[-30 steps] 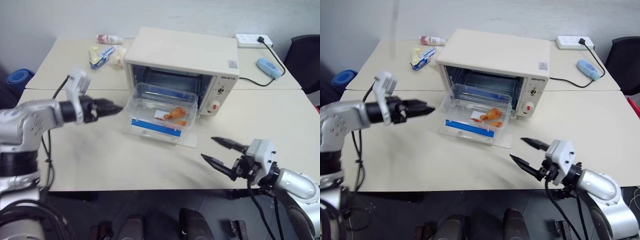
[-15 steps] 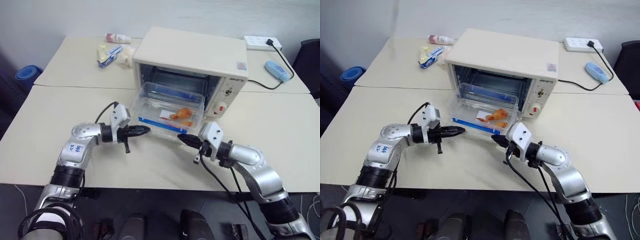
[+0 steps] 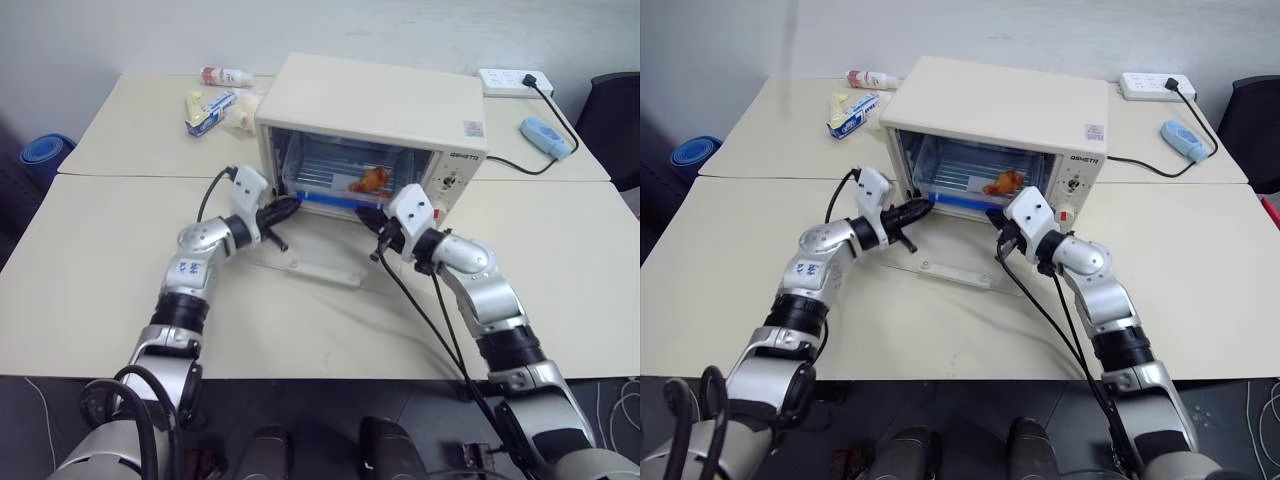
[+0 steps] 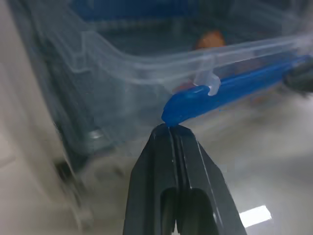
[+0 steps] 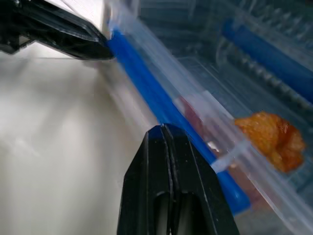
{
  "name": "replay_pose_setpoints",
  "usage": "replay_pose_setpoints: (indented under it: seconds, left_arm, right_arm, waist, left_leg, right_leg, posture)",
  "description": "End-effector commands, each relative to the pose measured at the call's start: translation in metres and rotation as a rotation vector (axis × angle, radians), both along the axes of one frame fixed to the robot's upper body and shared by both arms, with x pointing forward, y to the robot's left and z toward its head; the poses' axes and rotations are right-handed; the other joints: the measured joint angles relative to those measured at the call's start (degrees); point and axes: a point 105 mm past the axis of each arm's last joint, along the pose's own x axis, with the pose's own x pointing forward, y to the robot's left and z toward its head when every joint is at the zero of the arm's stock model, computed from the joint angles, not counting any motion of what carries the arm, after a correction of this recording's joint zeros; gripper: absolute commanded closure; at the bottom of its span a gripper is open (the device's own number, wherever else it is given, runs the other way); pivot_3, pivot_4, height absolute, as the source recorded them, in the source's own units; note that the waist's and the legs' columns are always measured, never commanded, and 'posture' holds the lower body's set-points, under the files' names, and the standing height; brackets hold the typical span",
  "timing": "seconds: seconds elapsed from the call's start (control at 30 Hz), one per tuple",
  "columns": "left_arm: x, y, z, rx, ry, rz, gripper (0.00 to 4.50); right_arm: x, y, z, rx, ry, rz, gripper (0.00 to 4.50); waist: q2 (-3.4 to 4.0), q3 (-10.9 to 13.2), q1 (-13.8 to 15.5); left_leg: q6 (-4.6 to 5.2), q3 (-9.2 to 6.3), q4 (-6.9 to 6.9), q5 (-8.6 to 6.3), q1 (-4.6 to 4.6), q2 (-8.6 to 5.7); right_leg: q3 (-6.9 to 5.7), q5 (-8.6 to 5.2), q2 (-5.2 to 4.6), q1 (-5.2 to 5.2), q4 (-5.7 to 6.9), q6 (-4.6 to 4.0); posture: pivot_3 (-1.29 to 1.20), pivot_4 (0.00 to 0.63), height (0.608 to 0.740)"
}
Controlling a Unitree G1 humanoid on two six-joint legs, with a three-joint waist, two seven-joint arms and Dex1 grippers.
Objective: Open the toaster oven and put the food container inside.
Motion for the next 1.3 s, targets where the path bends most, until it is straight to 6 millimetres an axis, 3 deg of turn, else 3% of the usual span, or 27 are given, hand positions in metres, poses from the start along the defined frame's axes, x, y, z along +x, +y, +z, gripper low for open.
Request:
replay_pose_setpoints:
  seconds: [0.03, 0.2, 0.33, 0.43, 0.5, 0.63, 0.73, 0.87, 1.1, 1.3]
  left_arm:
    - [0.011, 0.004, 0.016, -0.066, -0.046, 0.074, 4.48]
    - [0.001, 0.007, 0.012, -0.071, -0.039, 0.021, 4.48]
    - [-0.033, 0.028, 0.006, -0.034, -0.010, -0.089, 4.31]
    - [-0.064, 0.047, 0.010, -0.014, -0.015, -0.190, 3.69]
    - [-0.082, 0.054, 0.016, -0.027, -0.033, -0.255, 3.01]
    - [-0.144, 0.085, 0.008, 0.176, -0.009, -0.514, 1.95]
    - [-0.154, 0.089, 0.016, 0.210, 0.010, -0.576, 1.09]
    - [-0.152, 0.089, 0.029, 0.262, -0.016, -0.609, 0.01]
    - [-0.144, 0.106, 0.029, 0.206, 0.008, -0.495, 0.01]
    - [-0.142, 0.135, 0.029, 0.108, 0.020, -0.321, 0.01]
  right_arm:
    - [0.003, -0.002, 0.013, 0.046, -0.054, -0.013, 4.50]
    - [-0.015, -0.003, 0.008, 0.056, -0.022, 0.050, 4.50]
    - [-0.051, -0.018, 0.007, 0.043, 0.022, 0.144, 4.50]
    - [-0.071, -0.039, 0.004, 0.021, 0.052, 0.158, 4.50]
    - [-0.077, -0.050, 0.001, 0.012, 0.078, 0.143, 4.50]
    - [-0.088, -0.086, -0.048, -0.094, 0.241, 0.135, 4.50]
    - [-0.089, -0.089, -0.071, -0.122, 0.287, 0.173, 4.50]
    - [-0.085, -0.077, -0.080, -0.098, 0.278, 0.238, 4.50]
    - [-0.084, -0.055, -0.055, 0.055, 0.161, 0.312, 4.50]
    - [-0.085, -0.056, 0.008, 0.303, 0.008, 0.293, 4.50]
  waist:
    - [0.00, 0.00, -0.20]
    - [0.00, 0.00, -0.64]
    - [0.01, 0.00, -1.19]
    - [0.02, 0.01, -1.30]
    - [0.01, 0.01, -1.24]
    - [0.02, 0.01, -1.26]
    - [0.06, 0.04, -0.65]
    - [0.06, 0.03, 0.06]
    - [0.07, 0.03, -0.06]
    - [0.10, 0.05, -0.29]
  left_leg:
    - [0.00, 0.00, -0.03, 0.00, 0.00, 0.00]
    - [0.00, 0.00, -0.04, 0.00, -0.01, 0.01]
    - [-0.01, -0.03, -0.08, -0.01, -0.01, 0.01]
    - [-0.02, -0.02, -0.10, -0.01, -0.03, 0.03]
    - [-0.03, 0.02, -0.08, -0.02, 0.00, 0.08]
    - [-0.09, 0.09, -0.11, -0.04, 0.11, 0.14]
    - [-0.03, 0.19, -0.12, -0.05, 0.09, 0.11]
    - [0.01, 0.19, 0.00, -0.06, 0.16, 0.11]
    - [-0.01, 0.17, -0.07, -0.07, 0.11, 0.12]
    - [-0.02, 0.16, -0.06, -0.07, 0.12, 0.17]
  right_leg:
    - [-0.02, 0.00, 0.00, 0.00, -0.03, 0.00]
    - [-0.05, 0.00, -0.01, -0.01, -0.02, 0.00]
    - [-0.08, 0.00, -0.02, -0.02, -0.02, 0.01]
    - [-0.09, 0.00, -0.02, -0.04, -0.05, 0.00]
    - [-0.07, 0.00, -0.01, -0.04, -0.04, 0.00]
    - [-0.02, -0.01, 0.02, 0.01, -0.06, -0.01]
    - [0.01, -0.02, 0.01, 0.04, -0.16, -0.03]
    - [0.06, 0.00, 0.00, 0.12, -0.12, 0.00]
    - [0.02, 0.00, 0.01, 0.03, -0.12, 0.00]
    - [0.02, 0.00, 0.03, 0.03, -0.10, 0.00]
  posture:
    - [0.00, 0.150, 0.740]
    - [0.00, 0.150, 0.740]
    - [0.00, 0.150, 0.740]
    - [0.00, 0.150, 0.740]
    - [0.00, 0.150, 0.740]
    - [0.00, 0.150, 0.740]
    - [0.00, 0.150, 0.740]
    - [0.00, 0.150, 0.740]
    - [0.00, 0.150, 0.740]
    - [0.00, 0.150, 0.740]
